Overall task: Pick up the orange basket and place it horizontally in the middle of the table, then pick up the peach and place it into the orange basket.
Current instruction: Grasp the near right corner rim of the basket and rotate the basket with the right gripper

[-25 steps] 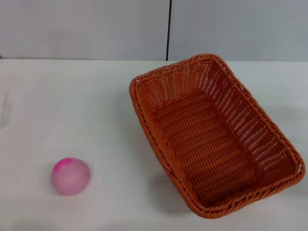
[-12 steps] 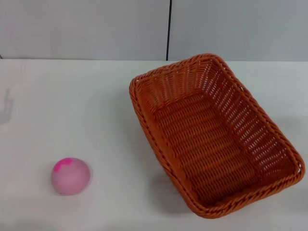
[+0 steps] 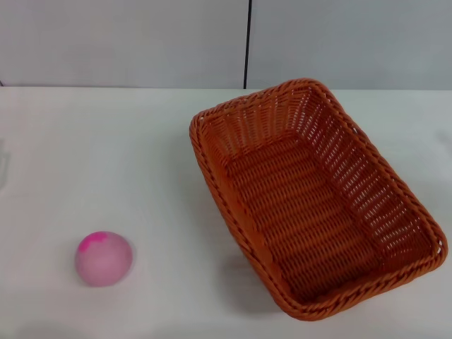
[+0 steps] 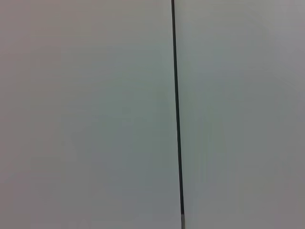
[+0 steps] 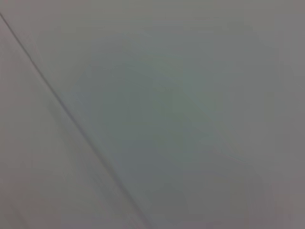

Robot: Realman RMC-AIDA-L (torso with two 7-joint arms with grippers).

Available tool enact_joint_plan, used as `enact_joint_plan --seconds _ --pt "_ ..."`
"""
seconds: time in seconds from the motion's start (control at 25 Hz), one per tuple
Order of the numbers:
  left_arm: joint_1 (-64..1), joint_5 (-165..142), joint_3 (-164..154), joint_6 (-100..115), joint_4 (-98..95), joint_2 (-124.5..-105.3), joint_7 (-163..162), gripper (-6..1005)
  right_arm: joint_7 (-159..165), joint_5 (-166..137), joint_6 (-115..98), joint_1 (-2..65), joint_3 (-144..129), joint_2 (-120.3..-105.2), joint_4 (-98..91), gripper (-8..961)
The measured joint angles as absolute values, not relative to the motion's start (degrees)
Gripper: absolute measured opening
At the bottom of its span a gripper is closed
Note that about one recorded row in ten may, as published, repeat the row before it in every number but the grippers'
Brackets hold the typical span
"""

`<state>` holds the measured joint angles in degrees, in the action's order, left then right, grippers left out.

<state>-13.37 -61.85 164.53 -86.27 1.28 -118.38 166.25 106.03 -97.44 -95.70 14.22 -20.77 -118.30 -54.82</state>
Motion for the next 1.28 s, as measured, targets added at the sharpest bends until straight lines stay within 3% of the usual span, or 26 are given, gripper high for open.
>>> enact_joint_plan --seconds 0.32,0.6,0.92,1.28 --pt "-13.6 -62.0 164.0 -85.4 0.9 -118.48 166.2 588 134.4 -121.0 -104.4 25.5 -22.6 -112.3 -65.2 602" --pt "-13.5 -62.0 164.0 -84.0 0.2 -118.57 166.2 587 143.1 -139.0 -105.4 35.3 -28.5 -109.34 -59.9 603" --pt "-12.8 -62.1 163.9 -83.3 -0.5 -118.56 166.3 586 144.9 -142.1 -99.9 41.7 -36.0 -108.9 -49.3 601" --pt "-12.6 -62.1 163.9 -83.1 -0.5 -118.5 166.3 587 145.0 -142.1 -89.4 44.8 -41.3 -110.02 -40.1 602"
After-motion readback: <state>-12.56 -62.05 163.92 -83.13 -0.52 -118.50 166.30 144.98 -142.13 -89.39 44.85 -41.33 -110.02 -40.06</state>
